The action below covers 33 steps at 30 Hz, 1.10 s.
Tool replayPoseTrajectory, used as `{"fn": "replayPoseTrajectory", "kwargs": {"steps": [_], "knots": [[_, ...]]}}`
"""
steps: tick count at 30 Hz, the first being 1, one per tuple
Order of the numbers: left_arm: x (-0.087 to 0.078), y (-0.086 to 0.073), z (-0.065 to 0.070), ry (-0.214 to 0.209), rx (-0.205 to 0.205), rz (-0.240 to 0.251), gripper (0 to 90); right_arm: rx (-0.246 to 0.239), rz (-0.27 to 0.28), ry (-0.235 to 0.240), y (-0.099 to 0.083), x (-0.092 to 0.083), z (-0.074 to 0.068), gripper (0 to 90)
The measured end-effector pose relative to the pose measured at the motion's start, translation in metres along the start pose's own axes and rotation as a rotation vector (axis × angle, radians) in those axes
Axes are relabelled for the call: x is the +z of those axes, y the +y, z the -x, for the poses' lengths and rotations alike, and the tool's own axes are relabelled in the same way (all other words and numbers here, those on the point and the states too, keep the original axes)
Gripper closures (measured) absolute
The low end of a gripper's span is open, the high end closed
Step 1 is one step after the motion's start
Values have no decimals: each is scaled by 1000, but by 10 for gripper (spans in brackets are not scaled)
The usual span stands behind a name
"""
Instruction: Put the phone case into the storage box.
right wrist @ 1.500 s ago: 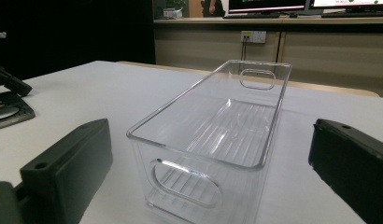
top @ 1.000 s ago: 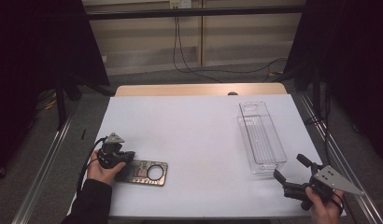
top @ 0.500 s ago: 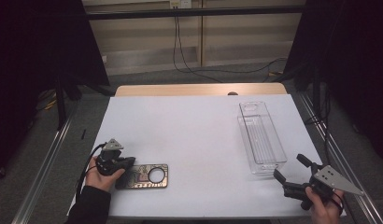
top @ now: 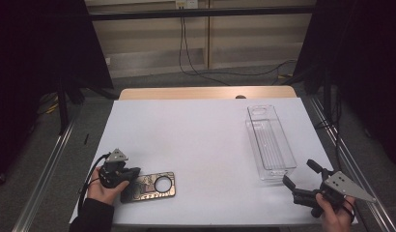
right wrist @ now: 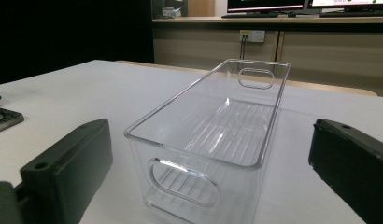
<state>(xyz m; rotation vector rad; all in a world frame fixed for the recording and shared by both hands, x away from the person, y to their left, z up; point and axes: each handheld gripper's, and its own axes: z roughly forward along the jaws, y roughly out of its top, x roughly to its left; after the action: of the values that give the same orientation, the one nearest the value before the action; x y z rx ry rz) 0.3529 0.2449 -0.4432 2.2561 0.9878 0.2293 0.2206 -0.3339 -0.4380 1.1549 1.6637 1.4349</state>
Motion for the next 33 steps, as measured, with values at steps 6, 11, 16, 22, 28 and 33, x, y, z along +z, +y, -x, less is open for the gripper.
{"fn": "replayPoseTrajectory", "kwargs": {"steps": [6, 11, 16, 22, 28, 33], "knots": [[-1, -3, 1, -18, 2, 7, 900, -1, 0, -1, 0, 0, 0, 0], [-2, -3, 2, -12, 10, 3, 900, -1, 0, -2, 0, 0, 0, 0], [-2, -3, 5, -9, 16, -1, 900, -1, 0, -2, 0, 0, 0, 0], [-3, -4, 8, -3, 21, -6, 900, -4, -2, -1, 0, 0, 0, 0], [-4, -4, 9, -12, 21, -14, 900, -4, -4, -1, 0, 0, 0, 0], [-4, -4, 6, -24, 17, -7, 900, -6, -3, -2, 0, 0, 0, 0]]}}
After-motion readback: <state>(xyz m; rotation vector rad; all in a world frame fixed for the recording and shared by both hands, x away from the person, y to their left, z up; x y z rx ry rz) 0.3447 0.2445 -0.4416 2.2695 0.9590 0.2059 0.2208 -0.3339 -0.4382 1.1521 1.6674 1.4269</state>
